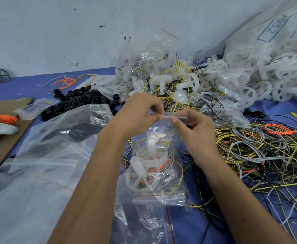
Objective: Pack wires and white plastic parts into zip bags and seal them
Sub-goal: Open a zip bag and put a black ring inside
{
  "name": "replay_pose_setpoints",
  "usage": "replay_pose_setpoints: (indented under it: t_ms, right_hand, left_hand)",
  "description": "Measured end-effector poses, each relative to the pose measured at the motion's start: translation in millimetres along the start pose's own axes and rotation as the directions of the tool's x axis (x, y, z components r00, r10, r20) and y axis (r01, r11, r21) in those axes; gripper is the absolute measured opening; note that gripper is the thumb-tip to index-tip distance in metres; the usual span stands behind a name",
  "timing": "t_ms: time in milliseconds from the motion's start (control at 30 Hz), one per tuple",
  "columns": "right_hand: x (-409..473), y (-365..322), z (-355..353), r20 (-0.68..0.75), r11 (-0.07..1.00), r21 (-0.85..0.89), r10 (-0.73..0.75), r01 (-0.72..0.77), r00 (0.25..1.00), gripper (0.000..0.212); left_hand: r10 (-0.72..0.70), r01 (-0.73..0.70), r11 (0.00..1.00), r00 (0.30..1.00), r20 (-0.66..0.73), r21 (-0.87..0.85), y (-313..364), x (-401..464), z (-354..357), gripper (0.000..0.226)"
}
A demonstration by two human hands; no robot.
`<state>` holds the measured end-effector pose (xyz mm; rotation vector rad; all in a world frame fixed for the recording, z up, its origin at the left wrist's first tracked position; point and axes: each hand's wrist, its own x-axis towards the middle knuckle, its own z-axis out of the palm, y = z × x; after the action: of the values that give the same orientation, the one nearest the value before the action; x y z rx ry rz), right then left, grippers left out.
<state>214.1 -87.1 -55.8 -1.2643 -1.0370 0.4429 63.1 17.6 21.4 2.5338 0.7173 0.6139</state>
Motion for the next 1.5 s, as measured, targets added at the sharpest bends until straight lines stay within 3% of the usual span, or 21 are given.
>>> replay_pose_setpoints:
  t_ms: [267,1233,1367,1500]
  right_hand:
    - [0.8,2.7,-0.1,-0.006,1.000,0.026,0.001,-0.001,1.000,0.007]
    - [-1.7,-3.6,2.3,0.007,0.997,-0.072,-0.019,0.019,1.000,0.006]
    - [-2.6,-4.0,2.3,0.004,0.993,-0.116,-0.012,0.013,1.000,0.006]
    - [-4.9,-5.1,2.4,0.035,0.950,-0.283,-0.125,0.130,0.992,0.004]
  left_hand:
    - [0.061,-0.061,0.998,0.997,0.036,-0.012,4.2,1.6,3.2,0.004]
    - [-0.061,0.061,0.998,0.998,0.006,0.016,-9.6,-4.5,-10.2,0.009]
    - [-0.062,0.062,0.998,0.998,0.023,0.006,-9.2,-5.0,-11.3,0.011]
    - [-0.049,0.048,0.999,0.998,0.047,0.009,-4.0,-4.0,-8.1,0.010]
